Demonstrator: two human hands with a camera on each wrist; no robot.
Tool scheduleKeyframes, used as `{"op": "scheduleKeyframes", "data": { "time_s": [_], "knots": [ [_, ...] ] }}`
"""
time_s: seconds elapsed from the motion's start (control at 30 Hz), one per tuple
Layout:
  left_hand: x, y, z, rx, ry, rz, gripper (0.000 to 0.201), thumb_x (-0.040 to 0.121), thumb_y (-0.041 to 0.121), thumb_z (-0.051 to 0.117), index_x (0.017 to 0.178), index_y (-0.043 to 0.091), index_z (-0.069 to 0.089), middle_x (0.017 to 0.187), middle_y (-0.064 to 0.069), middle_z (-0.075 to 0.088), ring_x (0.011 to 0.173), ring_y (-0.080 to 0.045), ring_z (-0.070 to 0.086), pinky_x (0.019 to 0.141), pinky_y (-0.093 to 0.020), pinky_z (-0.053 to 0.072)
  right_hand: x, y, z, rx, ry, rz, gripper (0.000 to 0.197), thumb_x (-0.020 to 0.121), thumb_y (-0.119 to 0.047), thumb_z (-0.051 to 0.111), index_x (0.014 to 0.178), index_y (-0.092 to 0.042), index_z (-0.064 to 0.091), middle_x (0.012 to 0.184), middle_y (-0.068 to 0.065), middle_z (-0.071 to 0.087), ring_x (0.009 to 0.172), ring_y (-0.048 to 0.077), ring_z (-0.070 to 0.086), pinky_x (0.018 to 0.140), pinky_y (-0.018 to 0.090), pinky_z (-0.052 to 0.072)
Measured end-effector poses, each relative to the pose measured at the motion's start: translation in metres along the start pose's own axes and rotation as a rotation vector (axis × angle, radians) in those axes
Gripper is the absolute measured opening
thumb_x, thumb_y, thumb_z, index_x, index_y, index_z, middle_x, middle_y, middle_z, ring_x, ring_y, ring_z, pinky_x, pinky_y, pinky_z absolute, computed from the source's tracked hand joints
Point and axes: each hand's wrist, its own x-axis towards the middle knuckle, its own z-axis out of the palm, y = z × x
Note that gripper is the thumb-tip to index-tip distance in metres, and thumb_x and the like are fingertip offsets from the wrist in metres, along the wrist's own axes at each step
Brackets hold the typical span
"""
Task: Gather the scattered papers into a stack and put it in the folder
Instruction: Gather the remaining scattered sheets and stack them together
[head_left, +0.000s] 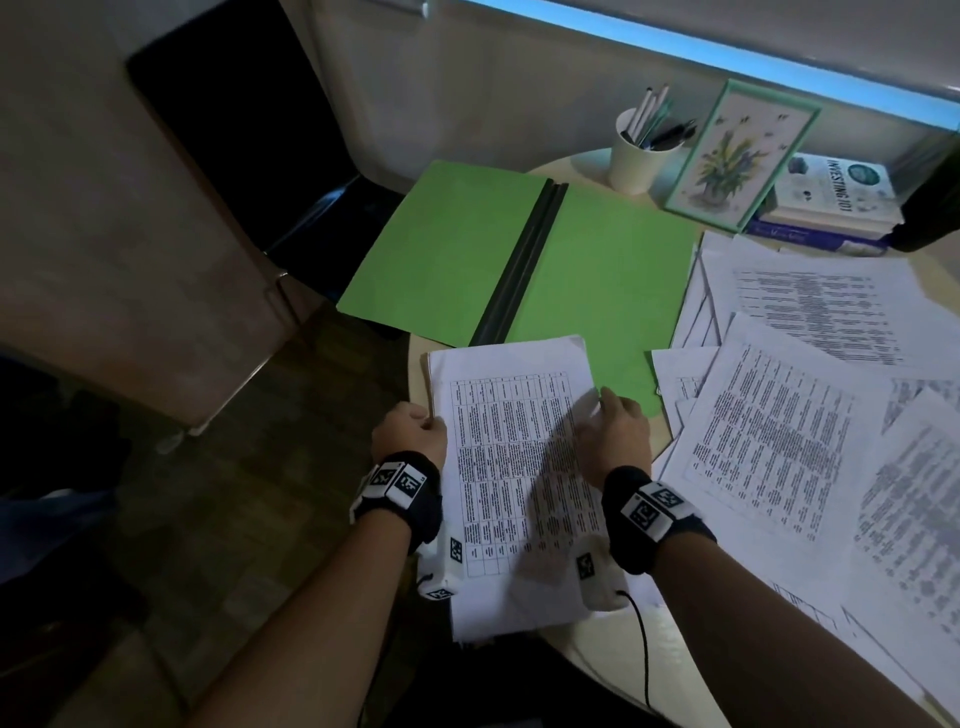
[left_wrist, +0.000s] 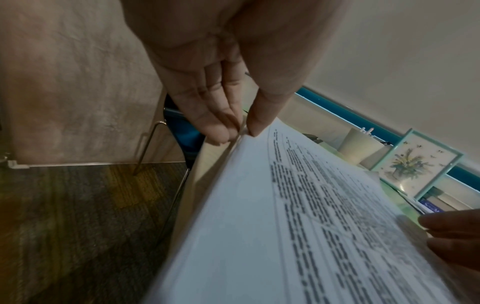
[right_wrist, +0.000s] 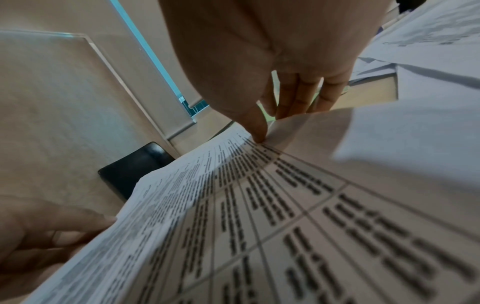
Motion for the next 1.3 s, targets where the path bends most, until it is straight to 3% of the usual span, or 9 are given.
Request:
{"op": "scheduleKeyframes", "data": {
  "time_s": [0.23, 0.33, 0.53, 0.67, 0.77, 0.9, 1.03, 1.13, 1.3],
  "knots": [
    [-0.008, 0.004, -0.002, -0.039, 0.025, -0.049, 0.009, 0.089, 0.022, 0.056, 0.096, 0.02, 0.061, 0.1, -0.006, 0.067, 0.087, -0.027, 0.064, 0.081, -0.037, 0.056, -0.003, -0.001, -0.011, 0.069, -0.026, -0.019, 0.048, 0.092, -0.014, 0.044, 0.14, -0.008, 0.043, 0.134, 0.017, 0.049, 0.121, 0.032, 0.049, 0.103, 0.04, 0.041],
    [-0.02, 0.014, -0.003, -0.034, 0.061, -0.031, 0.021, 0.087, 0.021, 0.055, 0.107, 0.017, 0.059, 0.11, -0.006, 0.061, 0.097, -0.028, 0.061, 0.085, -0.038, 0.053, -0.004, 0.008, -0.018, 0.114, -0.028, -0.04, 0.047, 0.091, -0.011, 0.051, 0.138, -0.009, 0.045, 0.132, 0.014, 0.052, 0.113, 0.029, 0.055, 0.097, 0.034, 0.044],
    [-0.065, 0.044, 0.021, -0.012, 0.083, 0.224, 0.029, 0.085, 0.024, 0.059, 0.114, 0.022, 0.057, 0.121, 0.0, 0.051, 0.103, -0.025, 0.058, 0.089, -0.042, 0.051, -0.011, 0.026, -0.039, 0.246, 0.019, -0.034, 0.045, 0.09, -0.017, 0.058, 0.133, -0.015, 0.049, 0.121, 0.003, 0.061, 0.102, 0.023, 0.061, 0.089, 0.035, 0.051],
    [-0.102, 0.083, 0.049, -0.063, -0.038, 0.311, 0.022, 0.088, 0.021, 0.057, 0.109, 0.024, 0.056, 0.11, 0.007, 0.057, 0.095, -0.02, 0.059, 0.085, -0.036, 0.051, -0.011, 0.062, -0.067, 0.245, 0.156, 0.081, 0.036, 0.087, -0.029, 0.059, 0.121, -0.019, 0.054, 0.119, 0.002, 0.062, 0.102, 0.027, 0.061, 0.092, 0.043, 0.05],
    [-0.14, 0.113, 0.087, -0.049, -0.251, 0.369, 0.024, 0.089, 0.017, 0.056, 0.113, 0.021, 0.055, 0.108, 0.003, 0.061, 0.095, -0.021, 0.06, 0.082, -0.035, 0.053, -0.01, 0.115, -0.102, 0.212, 0.263, 0.23, 0.032, 0.084, -0.032, 0.063, 0.112, -0.018, 0.055, 0.118, 0.007, 0.06, 0.104, 0.031, 0.059, 0.092, 0.045, 0.048],
    [-0.173, 0.147, 0.143, 0.107, -0.382, 0.374, 0.048, 0.092, 0.023, 0.058, 0.136, 0.016, 0.041, 0.134, -0.006, 0.049, 0.117, -0.027, 0.051, 0.095, -0.034, 0.044, -0.012, 0.196, -0.146, 0.205, 0.31, 0.547, 0.045, 0.081, -0.029, 0.065, 0.121, -0.018, 0.047, 0.128, 0.011, 0.049, 0.113, 0.035, 0.053, 0.096, 0.051, 0.044],
    [-0.175, 0.155, 0.184, 0.358, -0.274, 0.381, 0.083, 0.087, 0.042, 0.064, 0.15, 0.012, 0.018, 0.151, -0.01, 0.032, 0.137, -0.029, 0.031, 0.11, -0.036, 0.03, -0.012, 0.252, -0.174, 0.217, 0.324, 0.565, 0.052, 0.082, -0.033, 0.066, 0.128, -0.018, 0.044, 0.131, 0.012, 0.048, 0.113, 0.037, 0.054, 0.096, 0.051, 0.045],
    [-0.166, 0.154, 0.213, 0.461, -0.271, 0.351, 0.116, 0.073, 0.054, 0.074, 0.152, 0.011, 0.001, 0.159, -0.012, 0.011, 0.145, -0.031, 0.015, 0.118, -0.043, 0.018, -0.013, 0.286, -0.194, 0.158, 0.375, 0.66, 0.068, 0.075, -0.038, 0.072, 0.132, -0.016, 0.042, 0.137, 0.013, 0.042, 0.124, 0.037, 0.043, 0.1, 0.052, 0.038],
    [-0.17, 0.153, 0.235, 0.594, -0.205, 0.326, 0.125, 0.059, 0.052, 0.085, 0.15, 0.017, 0.006, 0.156, -0.013, 0.019, 0.141, -0.035, 0.022, 0.111, -0.053, 0.029, -0.018, 0.329, -0.213, 0.111, 0.286, 0.786, 0.112, 0.055, -0.055, 0.087, 0.138, -0.008, 0.028, 0.138, 0.021, 0.035, 0.124, 0.042, 0.04, 0.097, 0.057, 0.043]
  ]
}}
